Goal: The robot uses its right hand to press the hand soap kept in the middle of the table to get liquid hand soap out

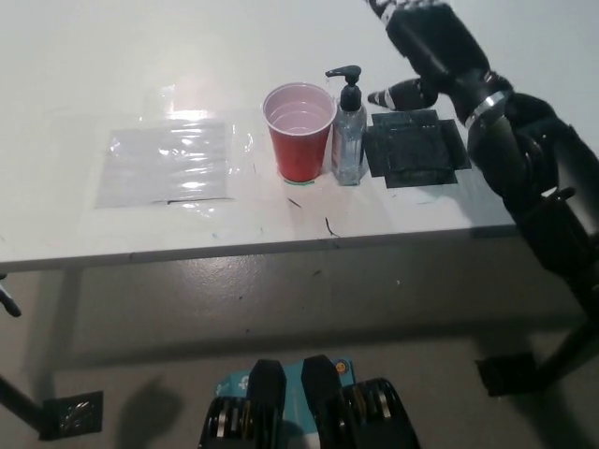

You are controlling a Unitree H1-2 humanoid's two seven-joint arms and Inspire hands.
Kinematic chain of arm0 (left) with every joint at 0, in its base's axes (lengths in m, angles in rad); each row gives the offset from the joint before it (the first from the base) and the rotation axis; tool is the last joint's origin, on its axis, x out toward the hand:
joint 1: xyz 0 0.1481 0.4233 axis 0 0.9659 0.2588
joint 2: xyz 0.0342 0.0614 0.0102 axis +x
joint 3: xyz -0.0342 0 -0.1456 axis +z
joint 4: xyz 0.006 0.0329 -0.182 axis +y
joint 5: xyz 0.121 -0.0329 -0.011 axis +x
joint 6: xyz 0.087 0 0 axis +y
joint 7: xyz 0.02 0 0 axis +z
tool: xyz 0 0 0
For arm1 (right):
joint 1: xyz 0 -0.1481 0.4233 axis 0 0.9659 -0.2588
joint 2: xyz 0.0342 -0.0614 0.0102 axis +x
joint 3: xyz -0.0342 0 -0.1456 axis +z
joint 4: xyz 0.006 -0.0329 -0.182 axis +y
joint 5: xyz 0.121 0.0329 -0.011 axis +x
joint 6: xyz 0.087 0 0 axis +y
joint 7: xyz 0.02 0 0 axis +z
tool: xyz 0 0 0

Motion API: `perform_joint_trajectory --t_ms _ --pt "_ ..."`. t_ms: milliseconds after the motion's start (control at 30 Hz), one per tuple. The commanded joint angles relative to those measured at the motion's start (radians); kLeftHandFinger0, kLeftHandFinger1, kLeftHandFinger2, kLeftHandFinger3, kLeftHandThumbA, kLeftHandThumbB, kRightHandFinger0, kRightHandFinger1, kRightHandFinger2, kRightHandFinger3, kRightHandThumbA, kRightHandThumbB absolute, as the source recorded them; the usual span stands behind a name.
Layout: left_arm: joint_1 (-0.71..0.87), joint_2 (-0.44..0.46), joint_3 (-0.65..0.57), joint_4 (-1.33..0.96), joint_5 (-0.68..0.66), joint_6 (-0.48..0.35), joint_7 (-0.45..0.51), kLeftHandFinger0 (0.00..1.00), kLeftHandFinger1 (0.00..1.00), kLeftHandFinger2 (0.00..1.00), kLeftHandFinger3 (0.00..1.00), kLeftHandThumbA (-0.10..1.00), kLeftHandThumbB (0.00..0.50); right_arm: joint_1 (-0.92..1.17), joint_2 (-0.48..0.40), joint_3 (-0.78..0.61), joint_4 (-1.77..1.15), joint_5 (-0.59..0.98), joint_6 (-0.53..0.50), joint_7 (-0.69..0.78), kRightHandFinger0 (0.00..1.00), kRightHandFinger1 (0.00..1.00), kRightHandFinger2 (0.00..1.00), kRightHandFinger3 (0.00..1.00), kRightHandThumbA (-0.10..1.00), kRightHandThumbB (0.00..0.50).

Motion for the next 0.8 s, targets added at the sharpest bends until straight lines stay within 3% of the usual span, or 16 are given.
perform_joint_trajectory --t_ms 0,33,133,267,467,567,667,767 --pt "-0.002 0.021 0.019 -0.033 -0.004 0.018 0.01 1.0 1.0 1.0 0.77 1.0 0.177 -0.055 -0.034 -0.041 -0.065 0.018 0.024 0.026 1.0 1.0 1.0 1.0 1.0 0.442" --pt "0.001 0.018 0.027 -0.034 0.002 0.018 0.008 1.0 1.0 1.0 0.77 1.0 0.2 -0.052 -0.041 -0.049 -0.072 0.019 0.022 0.029 1.0 1.0 1.0 1.0 1.0 0.412" --pt "0.004 0.023 0.027 -0.034 -0.003 0.018 0.009 1.0 1.0 1.0 0.79 1.0 0.219 -0.024 -0.067 -0.083 -0.113 0.032 0.043 0.041 1.0 1.0 1.0 1.0 1.0 0.424" --pt "0.009 0.02 0.032 -0.032 -0.01 0.018 0.016 1.0 1.0 1.0 0.77 1.0 0.222 0.007 -0.095 -0.108 -0.156 0.025 0.042 0.039 1.0 1.0 1.0 1.0 1.0 0.416" --pt "0.021 0.02 0.041 -0.043 -0.01 0.018 0.016 1.0 1.0 1.0 0.8 1.0 0.214 0.125 -0.154 -0.191 -0.33 0.064 0.077 0.071 1.0 1.0 1.0 1.0 1.0 0.351" --pt "0.021 0.019 0.045 -0.041 -0.012 0.018 0.014 1.0 1.0 1.0 0.8 1.0 0.22 0.212 -0.177 -0.243 -0.435 0.075 0.125 0.085 1.0 1.0 1.0 1.0 1.0 0.353" --pt "0.023 0.016 0.049 -0.043 -0.006 0.018 0.012 1.0 1.0 1.0 0.79 1.0 0.219 0.306 -0.174 -0.304 -0.541 0.084 0.204 0.11 1.0 1.0 1.0 1.0 1.0 0.412" --pt "0.023 0.011 0.053 -0.043 -0.009 0.018 0.012 1.0 1.0 1.0 0.79 1.0 0.215 0.363 -0.171 -0.337 -0.575 0.092 0.208 0.102 1.0 1.0 1.0 1.0 1.0 0.405"
